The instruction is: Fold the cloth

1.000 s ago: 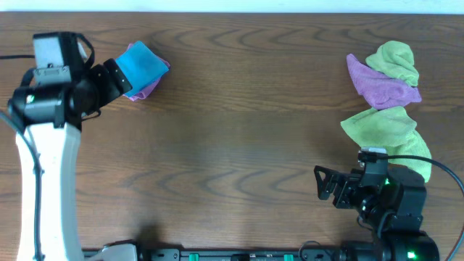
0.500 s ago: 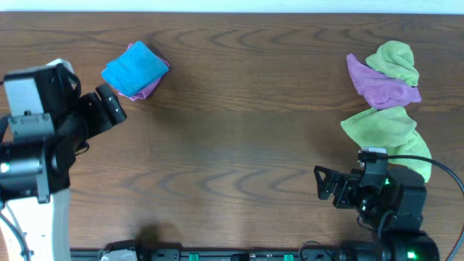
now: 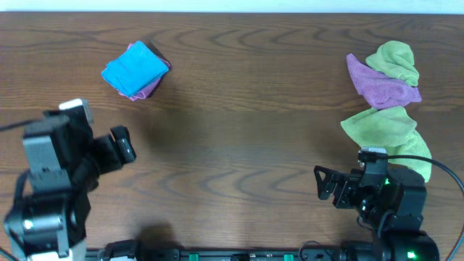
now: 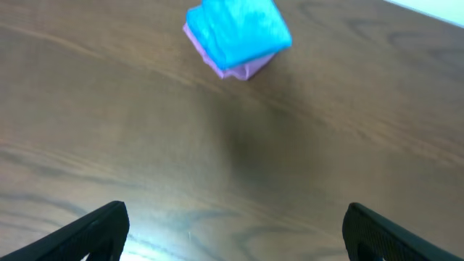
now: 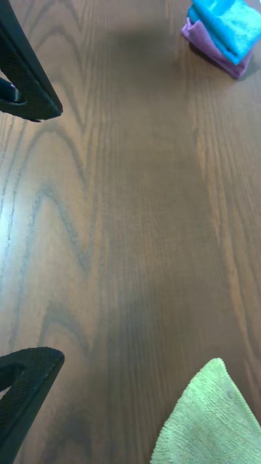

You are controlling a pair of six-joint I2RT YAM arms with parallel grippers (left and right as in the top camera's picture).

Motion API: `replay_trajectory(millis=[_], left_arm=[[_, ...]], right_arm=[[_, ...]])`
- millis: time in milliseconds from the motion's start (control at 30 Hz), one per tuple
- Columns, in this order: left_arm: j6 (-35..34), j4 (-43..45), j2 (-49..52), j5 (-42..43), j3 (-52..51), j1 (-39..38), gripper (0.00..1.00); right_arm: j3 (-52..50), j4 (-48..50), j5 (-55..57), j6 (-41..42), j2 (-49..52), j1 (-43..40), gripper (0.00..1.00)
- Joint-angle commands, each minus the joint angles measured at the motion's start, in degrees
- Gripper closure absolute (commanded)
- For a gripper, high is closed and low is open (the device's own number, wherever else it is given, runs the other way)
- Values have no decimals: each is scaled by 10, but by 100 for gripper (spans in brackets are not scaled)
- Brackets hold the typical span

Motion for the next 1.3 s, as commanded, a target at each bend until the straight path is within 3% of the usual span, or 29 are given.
replay_trajectory(millis=[0, 300, 967, 1267], left_arm=[[12, 39, -55, 12, -61, 0, 5], [49, 132, -199, 12, -205, -4, 5], [77, 173, -426, 9, -417, -21, 5], [118, 173, -481, 7, -474, -57, 5]], right_arm=[[-3, 0, -4, 6, -2, -5, 1], [-3, 0, -4, 6, -2, -5, 1], [-3, 0, -4, 6, -2, -5, 1], [-3, 0, -4, 6, -2, -5, 1]])
